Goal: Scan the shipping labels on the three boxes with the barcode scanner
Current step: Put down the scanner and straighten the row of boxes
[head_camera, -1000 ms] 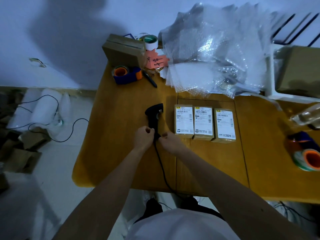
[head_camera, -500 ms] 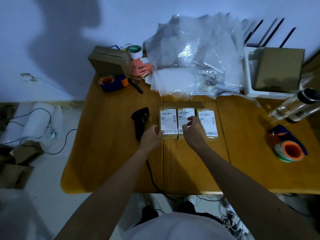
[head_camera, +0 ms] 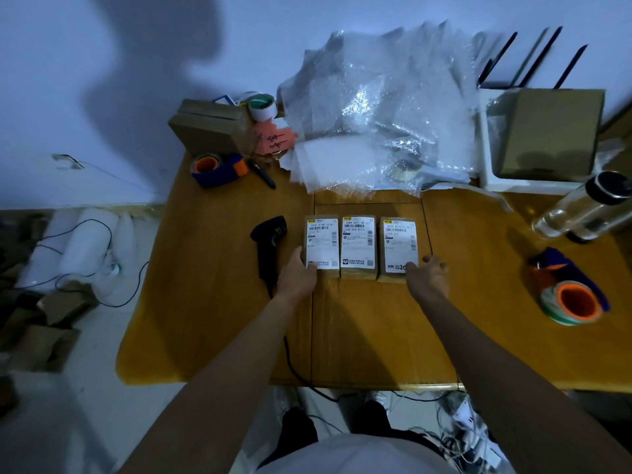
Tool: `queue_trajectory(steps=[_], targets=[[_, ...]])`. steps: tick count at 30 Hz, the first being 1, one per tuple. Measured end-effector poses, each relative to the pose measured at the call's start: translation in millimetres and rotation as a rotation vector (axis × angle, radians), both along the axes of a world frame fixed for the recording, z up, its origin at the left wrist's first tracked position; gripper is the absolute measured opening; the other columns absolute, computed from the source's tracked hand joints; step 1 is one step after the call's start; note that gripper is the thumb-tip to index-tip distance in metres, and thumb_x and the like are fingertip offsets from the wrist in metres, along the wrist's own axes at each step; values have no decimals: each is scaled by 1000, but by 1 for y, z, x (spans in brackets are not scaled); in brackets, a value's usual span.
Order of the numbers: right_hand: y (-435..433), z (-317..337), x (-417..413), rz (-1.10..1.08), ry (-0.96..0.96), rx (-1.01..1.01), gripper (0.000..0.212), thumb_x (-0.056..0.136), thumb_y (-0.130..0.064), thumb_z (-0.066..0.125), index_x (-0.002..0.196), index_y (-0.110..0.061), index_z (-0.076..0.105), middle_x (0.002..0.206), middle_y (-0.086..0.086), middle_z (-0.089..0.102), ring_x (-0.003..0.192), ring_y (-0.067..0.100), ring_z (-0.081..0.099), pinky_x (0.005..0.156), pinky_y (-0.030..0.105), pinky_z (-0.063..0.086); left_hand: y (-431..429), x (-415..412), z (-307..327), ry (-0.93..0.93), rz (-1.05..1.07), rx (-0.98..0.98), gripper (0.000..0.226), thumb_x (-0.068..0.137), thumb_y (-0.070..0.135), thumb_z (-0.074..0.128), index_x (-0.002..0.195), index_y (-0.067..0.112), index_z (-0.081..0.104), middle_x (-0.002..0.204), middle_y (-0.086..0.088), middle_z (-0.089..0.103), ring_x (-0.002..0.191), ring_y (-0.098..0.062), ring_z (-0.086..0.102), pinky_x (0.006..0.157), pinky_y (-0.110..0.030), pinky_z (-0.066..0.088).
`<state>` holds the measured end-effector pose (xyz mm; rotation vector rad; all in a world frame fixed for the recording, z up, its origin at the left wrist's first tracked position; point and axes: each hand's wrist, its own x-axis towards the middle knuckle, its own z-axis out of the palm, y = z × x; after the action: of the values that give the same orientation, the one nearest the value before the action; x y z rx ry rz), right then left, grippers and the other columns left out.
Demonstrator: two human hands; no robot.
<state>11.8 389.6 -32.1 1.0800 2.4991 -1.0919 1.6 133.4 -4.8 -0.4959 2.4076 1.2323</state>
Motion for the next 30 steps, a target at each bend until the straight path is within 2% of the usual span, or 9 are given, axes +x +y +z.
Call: queue_trajectory(steps=[5,8,11,16,24,30], targets=[[7,-17,1,20,-2,-149,47,95,-39,52,134,-14,50,128,14,65,105,33,67,84,52,61,3,-3,-8,-20,5,-13,64,104,29,54,161,21,27,161,-6,45,147,-33,41,116,-54,38],[9,-20,-1,1,27,-155,44,98,-31,54,138,-13,50,131,15,64,108,33,67,82,49,62,3,-4,-9,-15,-3,-17,65,103,30,55,161,21,27,160,-6,45,147,-33,42,116,-54,39],[12,-21,-7,15,44,-109,42,101,-25,54,141,-14,48,134,16,63,111,34,66,86,50,61,7,-4,-7,-4,-11,-10,64,103,27,57,160,19,29,159,-8,47,145,-32,44,115,-51,41],[21,-22,-13,27,37,-69,43,101,-25,52,144,-16,48,135,15,62,110,34,67,89,51,60,15,-6,-7,-4,-27,0,63,104,24,58,160,17,30,159,-8,46,144,-31,46,111,-44,42],[24,-24,-14,23,26,-59,43,100,-26,52,142,-17,48,134,14,62,110,34,66,88,52,60,14,-7,-12,-28,-48,34,66,103,22,58,161,17,26,162,-7,43,147,-29,42,115,-45,40],[31,-23,-12,13,26,-48,43,99,-28,50,142,-18,49,135,14,61,115,34,64,91,53,59,14,-9,-12,-88,-108,94,69,102,21,57,162,23,25,160,-4,46,146,-27,44,115,-45,42]])
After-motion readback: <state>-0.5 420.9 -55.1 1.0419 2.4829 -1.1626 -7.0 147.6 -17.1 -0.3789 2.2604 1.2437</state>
